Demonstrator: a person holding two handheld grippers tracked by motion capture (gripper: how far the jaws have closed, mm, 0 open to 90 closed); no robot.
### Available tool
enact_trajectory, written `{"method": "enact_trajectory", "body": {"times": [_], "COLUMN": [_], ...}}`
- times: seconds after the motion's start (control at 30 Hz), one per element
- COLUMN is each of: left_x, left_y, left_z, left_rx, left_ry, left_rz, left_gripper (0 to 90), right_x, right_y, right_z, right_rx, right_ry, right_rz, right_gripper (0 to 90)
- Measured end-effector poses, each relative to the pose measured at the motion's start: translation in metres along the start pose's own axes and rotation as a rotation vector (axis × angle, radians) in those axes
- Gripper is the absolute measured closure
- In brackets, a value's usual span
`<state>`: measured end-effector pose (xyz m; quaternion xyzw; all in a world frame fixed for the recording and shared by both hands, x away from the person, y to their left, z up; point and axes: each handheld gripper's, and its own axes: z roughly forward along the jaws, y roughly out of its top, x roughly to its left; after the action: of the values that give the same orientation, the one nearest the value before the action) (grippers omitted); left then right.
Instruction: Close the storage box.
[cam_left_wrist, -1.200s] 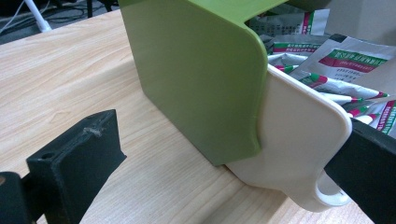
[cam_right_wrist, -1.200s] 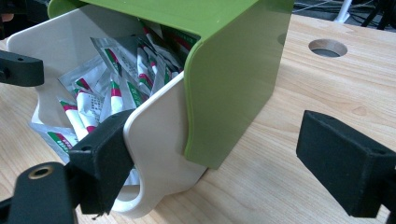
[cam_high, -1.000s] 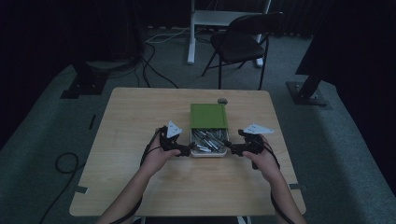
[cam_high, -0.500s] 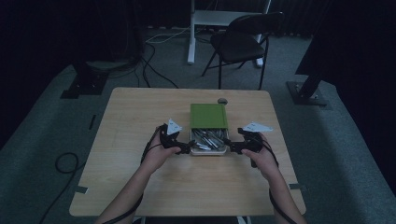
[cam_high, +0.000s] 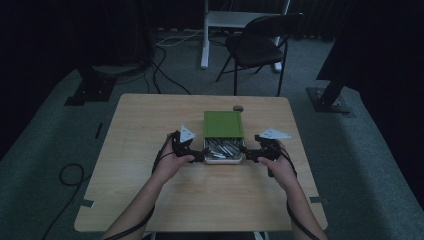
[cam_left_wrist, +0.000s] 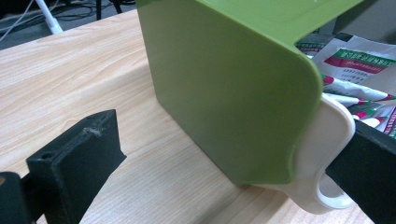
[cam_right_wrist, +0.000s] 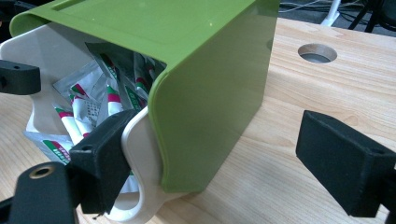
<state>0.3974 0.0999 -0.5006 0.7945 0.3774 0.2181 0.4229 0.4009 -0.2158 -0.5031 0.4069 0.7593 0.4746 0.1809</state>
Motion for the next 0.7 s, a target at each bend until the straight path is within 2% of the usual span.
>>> {"method": "enact_trajectory", "body": {"times": [0.2, 0.7], "left_x": [0.0003, 0.0035], "left_y": [0.0, 0.005], "left_z": [0.0022, 0.0063], "left_rx": [-0.012, 0.006], "left_ry": [0.016, 0.029], "left_rz": [-0.006, -0.005], "left_gripper": [1.5, 1.5], "right_x": [-0.002, -0.0048], "right_y": [0.0023, 0.005], "right_z": [0.0028, 0.0071], "right_rx": [0.001, 0.0], "right_ry": [-0.008, -0.024], "right_rz": [0.002, 0.014], "right_gripper": [13.2, 12.6]}}
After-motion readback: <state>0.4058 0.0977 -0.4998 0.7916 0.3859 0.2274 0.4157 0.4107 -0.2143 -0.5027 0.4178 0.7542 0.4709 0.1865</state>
